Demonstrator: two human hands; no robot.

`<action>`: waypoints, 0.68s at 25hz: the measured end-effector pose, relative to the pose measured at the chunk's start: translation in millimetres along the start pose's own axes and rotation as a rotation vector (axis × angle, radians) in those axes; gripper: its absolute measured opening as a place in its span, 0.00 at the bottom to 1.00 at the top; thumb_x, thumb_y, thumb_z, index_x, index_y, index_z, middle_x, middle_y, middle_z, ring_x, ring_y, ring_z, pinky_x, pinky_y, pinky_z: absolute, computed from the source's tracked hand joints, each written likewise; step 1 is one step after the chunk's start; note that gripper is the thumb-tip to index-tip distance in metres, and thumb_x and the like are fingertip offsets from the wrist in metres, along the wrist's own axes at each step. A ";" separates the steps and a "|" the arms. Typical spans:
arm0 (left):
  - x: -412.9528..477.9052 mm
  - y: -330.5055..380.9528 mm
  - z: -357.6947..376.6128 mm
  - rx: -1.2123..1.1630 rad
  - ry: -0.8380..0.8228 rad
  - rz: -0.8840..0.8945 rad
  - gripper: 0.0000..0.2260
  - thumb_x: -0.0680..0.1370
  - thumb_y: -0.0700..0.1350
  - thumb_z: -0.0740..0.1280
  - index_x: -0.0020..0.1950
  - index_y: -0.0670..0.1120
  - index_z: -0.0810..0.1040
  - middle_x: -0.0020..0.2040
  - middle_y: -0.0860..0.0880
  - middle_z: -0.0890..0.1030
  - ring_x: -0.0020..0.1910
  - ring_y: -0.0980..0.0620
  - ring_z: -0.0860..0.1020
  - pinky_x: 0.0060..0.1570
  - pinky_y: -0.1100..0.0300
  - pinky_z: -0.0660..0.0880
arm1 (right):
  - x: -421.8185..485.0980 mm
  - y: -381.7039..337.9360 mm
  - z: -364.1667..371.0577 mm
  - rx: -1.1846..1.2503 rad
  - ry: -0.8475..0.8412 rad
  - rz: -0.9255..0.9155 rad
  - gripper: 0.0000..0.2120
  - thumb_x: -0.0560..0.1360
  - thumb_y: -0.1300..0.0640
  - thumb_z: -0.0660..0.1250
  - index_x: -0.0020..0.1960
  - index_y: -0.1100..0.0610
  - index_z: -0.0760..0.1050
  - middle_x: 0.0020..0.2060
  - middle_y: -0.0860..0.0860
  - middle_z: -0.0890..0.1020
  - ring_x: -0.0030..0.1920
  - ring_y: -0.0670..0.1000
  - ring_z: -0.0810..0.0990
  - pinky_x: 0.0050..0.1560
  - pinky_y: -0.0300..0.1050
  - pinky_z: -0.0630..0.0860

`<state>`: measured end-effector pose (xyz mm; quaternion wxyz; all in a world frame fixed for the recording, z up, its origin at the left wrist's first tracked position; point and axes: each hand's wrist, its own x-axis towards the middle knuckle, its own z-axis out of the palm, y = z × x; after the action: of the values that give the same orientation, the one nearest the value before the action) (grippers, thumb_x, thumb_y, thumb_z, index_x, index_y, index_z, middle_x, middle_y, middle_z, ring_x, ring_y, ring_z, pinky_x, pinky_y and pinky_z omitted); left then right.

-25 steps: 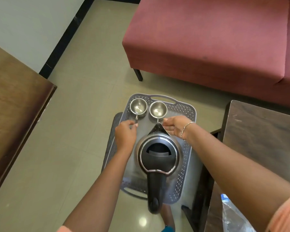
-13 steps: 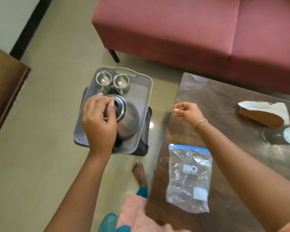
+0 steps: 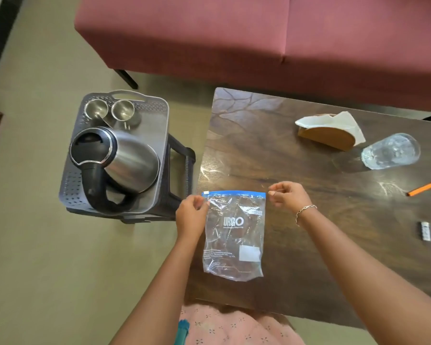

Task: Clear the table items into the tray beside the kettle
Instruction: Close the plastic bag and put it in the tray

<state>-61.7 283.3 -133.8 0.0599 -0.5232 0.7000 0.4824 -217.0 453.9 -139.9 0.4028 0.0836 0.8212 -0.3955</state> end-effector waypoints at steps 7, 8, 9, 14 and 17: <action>-5.9 -44.0 23.5 0.176 -0.221 -0.396 0.22 0.73 0.47 0.70 0.63 0.39 0.69 0.60 0.41 0.76 0.58 0.40 0.75 0.56 0.49 0.73 | -16.6 56.3 27.7 0.076 -0.095 0.362 0.10 0.71 0.62 0.71 0.42 0.58 0.70 0.33 0.52 0.73 0.32 0.48 0.69 0.31 0.40 0.67; -9.8 -46.8 25.1 0.112 -0.249 -0.423 0.22 0.72 0.45 0.72 0.62 0.39 0.70 0.60 0.41 0.76 0.58 0.40 0.76 0.57 0.49 0.74 | -19.1 60.0 32.3 0.095 -0.098 0.377 0.10 0.71 0.63 0.71 0.42 0.57 0.69 0.35 0.52 0.75 0.34 0.49 0.71 0.34 0.42 0.70; -13.9 -49.3 26.1 0.038 -0.258 -0.438 0.21 0.72 0.43 0.72 0.60 0.39 0.71 0.59 0.41 0.77 0.56 0.41 0.76 0.58 0.47 0.75 | -21.4 62.2 35.9 0.123 -0.093 0.380 0.10 0.71 0.65 0.70 0.41 0.57 0.70 0.36 0.53 0.76 0.36 0.50 0.73 0.37 0.45 0.72; -33.6 -34.2 15.4 -0.220 -0.307 -0.325 0.05 0.72 0.35 0.70 0.46 0.39 0.76 0.46 0.42 0.80 0.44 0.45 0.79 0.49 0.49 0.77 | -34.1 52.9 22.0 0.259 -0.096 0.264 0.12 0.73 0.73 0.64 0.36 0.59 0.72 0.34 0.55 0.77 0.33 0.51 0.77 0.29 0.42 0.73; -48.9 -5.1 -1.0 -0.298 -0.274 -0.172 0.05 0.73 0.32 0.67 0.43 0.41 0.75 0.40 0.44 0.75 0.37 0.48 0.77 0.39 0.57 0.74 | -47.3 37.6 -2.7 0.316 -0.074 0.134 0.12 0.72 0.74 0.64 0.36 0.60 0.73 0.33 0.53 0.78 0.31 0.50 0.80 0.27 0.39 0.77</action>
<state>-35.5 315.7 -107.6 0.1176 -0.5136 0.5591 0.6402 -170.2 489.7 -126.4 0.4399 0.1858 0.7261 -0.4946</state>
